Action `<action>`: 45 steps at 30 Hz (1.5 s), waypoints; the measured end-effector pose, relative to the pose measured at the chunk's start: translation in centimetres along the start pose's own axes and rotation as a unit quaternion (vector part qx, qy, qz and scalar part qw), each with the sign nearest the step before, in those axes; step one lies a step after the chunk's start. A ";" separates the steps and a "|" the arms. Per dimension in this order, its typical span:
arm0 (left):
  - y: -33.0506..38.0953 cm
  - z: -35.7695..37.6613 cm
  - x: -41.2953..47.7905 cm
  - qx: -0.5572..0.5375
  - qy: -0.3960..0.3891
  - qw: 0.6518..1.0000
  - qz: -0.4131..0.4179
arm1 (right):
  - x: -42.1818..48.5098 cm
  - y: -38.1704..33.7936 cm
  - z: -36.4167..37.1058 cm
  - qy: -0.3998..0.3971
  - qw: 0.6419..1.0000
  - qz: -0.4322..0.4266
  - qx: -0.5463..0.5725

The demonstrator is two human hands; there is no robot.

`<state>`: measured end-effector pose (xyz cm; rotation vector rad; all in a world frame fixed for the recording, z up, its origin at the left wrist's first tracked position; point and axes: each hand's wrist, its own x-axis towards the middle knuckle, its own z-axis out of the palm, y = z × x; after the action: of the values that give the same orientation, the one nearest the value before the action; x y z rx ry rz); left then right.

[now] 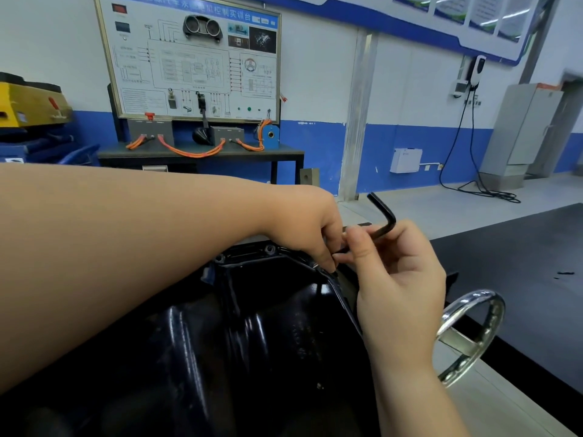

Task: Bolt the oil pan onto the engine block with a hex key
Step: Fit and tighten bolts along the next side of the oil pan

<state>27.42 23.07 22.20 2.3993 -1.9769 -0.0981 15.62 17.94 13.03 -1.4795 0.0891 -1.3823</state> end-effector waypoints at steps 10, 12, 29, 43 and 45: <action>-0.4 0.4 0.3 -0.003 -0.008 1.000 -0.006 | 0.4 -0.9 0.2 0.061 0.997 -0.055 -0.011; -0.4 0.4 0.3 -0.006 -0.012 1.000 -0.005 | 0.4 -0.8 0.3 0.064 0.995 -0.062 -0.045; 0.0 0.0 -0.1 0.001 -0.025 1.000 -0.009 | 0.9 -1.4 1.7 0.051 0.994 -0.015 0.094; -0.6 0.0 0.2 0.004 0.009 1.000 -0.021 | 0.5 0.6 0.1 -0.114 0.991 0.001 0.075; -0.6 0.0 0.3 0.003 0.010 1.000 -0.018 | 0.5 0.5 0.1 -0.090 0.994 -0.001 0.061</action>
<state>28.12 22.89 22.17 2.4304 -1.9292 -0.0680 16.18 17.46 13.02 -1.4933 -0.1090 -1.2285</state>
